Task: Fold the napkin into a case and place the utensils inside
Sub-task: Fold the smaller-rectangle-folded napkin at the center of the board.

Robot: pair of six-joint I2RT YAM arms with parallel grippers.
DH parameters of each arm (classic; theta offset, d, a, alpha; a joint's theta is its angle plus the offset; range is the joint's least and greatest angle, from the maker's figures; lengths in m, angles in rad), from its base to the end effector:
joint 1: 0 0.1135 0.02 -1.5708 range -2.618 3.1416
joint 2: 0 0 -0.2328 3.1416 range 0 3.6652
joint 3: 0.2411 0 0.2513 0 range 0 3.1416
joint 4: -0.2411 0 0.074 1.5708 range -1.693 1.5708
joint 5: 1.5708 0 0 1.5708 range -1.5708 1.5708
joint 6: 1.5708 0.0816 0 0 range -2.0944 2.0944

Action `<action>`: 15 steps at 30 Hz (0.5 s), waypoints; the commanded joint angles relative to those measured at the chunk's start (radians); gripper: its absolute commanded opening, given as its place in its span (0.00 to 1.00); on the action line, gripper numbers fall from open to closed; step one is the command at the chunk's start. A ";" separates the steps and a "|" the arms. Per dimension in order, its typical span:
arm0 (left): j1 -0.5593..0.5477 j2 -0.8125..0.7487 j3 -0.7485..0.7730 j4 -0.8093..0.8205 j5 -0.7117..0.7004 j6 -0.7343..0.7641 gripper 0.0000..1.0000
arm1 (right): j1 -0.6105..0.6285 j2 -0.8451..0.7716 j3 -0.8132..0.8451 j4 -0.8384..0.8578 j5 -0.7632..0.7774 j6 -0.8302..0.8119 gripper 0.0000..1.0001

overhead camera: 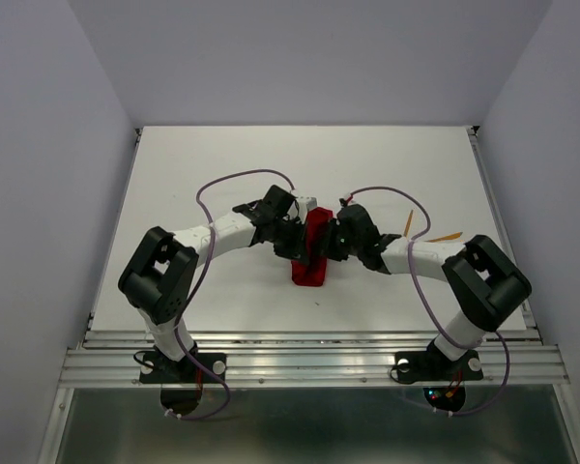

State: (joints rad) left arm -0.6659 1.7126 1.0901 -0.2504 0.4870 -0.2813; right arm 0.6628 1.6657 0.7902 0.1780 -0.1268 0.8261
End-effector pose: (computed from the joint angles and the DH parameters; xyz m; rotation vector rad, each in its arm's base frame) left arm 0.2753 -0.2648 0.1385 0.7165 2.4690 -0.9910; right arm 0.2800 0.2316 0.0968 0.1267 2.4330 0.8838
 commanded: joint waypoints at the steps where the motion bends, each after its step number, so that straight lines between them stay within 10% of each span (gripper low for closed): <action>1: -0.006 -0.010 0.040 0.003 0.015 0.019 0.00 | 0.011 -0.115 -0.026 -0.030 0.116 -0.018 0.24; 15: -0.004 -0.008 0.042 0.003 0.024 0.021 0.00 | 0.001 -0.104 -0.091 -0.063 0.142 0.011 0.53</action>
State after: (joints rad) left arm -0.6662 1.7138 1.0954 -0.2512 0.4896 -0.2779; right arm 0.6624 1.5375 0.6971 0.1059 0.0193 0.8314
